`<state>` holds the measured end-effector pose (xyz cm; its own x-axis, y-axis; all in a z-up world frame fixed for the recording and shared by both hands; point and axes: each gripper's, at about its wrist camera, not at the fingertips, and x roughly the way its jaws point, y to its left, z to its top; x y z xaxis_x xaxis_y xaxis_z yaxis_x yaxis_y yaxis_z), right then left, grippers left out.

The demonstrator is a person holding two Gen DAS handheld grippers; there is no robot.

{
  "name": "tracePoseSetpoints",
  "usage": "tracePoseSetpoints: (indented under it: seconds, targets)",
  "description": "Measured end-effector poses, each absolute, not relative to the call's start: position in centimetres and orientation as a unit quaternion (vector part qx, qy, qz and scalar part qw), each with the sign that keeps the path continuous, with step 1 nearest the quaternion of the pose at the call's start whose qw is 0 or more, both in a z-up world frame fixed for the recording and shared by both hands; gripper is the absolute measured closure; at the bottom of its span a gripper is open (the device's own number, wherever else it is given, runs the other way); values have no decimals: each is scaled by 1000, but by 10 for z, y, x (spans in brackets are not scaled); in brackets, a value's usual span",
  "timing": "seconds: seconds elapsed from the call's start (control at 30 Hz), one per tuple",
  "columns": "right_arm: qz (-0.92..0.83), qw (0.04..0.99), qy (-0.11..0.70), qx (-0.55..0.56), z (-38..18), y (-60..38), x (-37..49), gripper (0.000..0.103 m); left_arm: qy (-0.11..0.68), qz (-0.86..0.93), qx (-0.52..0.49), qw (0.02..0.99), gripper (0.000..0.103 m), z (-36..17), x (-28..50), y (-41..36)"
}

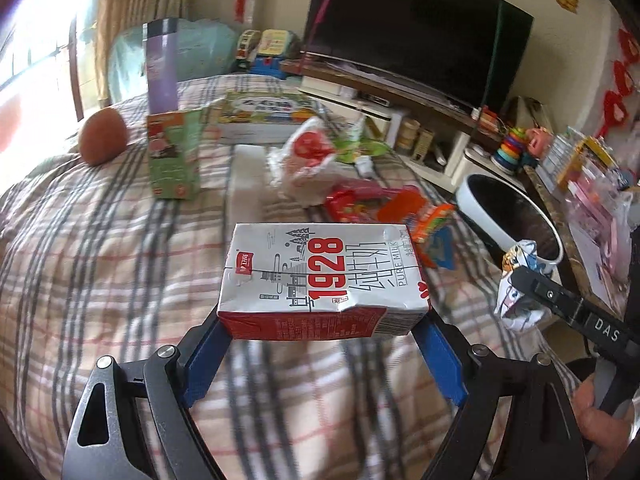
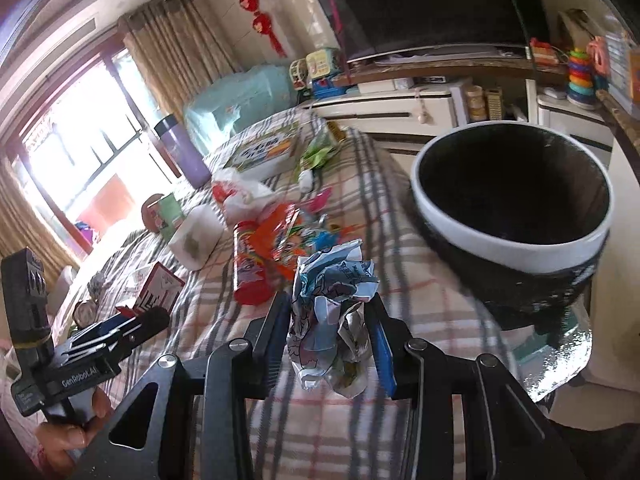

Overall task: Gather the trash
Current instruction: 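Grasp the white-red milk carton with the left tool while the right tool grasps crumpled paper, then carry the carton and paper over the trash bin and open both tools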

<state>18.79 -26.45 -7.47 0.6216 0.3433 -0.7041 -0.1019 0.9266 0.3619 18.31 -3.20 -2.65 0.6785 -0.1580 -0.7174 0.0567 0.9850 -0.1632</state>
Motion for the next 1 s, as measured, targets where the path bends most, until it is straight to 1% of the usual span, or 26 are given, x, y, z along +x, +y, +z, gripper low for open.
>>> tracePoseSetpoints:
  seconds: [0.5, 1.0]
  targets:
    - [72, 903, 392, 161, -58, -324, 181, 64, 394, -121, -32, 911, 17, -20, 206, -90]
    - [33, 908, 380, 175, -50, -375, 193, 64, 390, -168, -5, 905, 17, -19, 242, -138]
